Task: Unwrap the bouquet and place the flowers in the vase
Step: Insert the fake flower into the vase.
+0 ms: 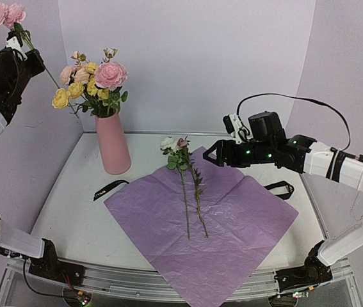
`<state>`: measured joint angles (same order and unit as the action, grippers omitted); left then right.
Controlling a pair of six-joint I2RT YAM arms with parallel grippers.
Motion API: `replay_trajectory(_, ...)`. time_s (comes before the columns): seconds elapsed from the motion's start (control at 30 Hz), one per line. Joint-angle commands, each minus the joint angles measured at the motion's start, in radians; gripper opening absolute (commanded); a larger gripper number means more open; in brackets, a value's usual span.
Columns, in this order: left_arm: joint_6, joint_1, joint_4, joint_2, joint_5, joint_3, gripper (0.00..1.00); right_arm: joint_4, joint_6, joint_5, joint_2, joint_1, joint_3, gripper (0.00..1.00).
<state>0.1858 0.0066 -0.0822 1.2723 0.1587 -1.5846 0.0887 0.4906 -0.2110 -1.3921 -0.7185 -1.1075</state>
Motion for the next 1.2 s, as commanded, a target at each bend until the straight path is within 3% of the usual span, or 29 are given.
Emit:
replay_trajectory(0.0, 0.148, 0.016, 0.114, 0.054, -0.119, -0.061, 0.00, 0.001, -0.024, -0.019, -0.017, 0.010, -0.065, 0.75)
replay_trajectory(0.3, 0.217, 0.016, 0.120, 0.084, -0.227, -0.087, 0.00, 0.000, -0.025, -0.043, -0.043, 0.019, -0.080, 0.75)
replay_trajectory(0.73, 0.081, 0.016, -0.030, 0.020, -0.172, -0.135, 0.00, 0.000, -0.019, -0.052, -0.044, 0.021, -0.064, 0.75)
replay_trajectory(1.17, 0.116, 0.016, -0.048, 0.039, -0.205, -0.190, 0.00, 0.000, -0.017, -0.062, -0.047, 0.022, -0.064, 0.75)
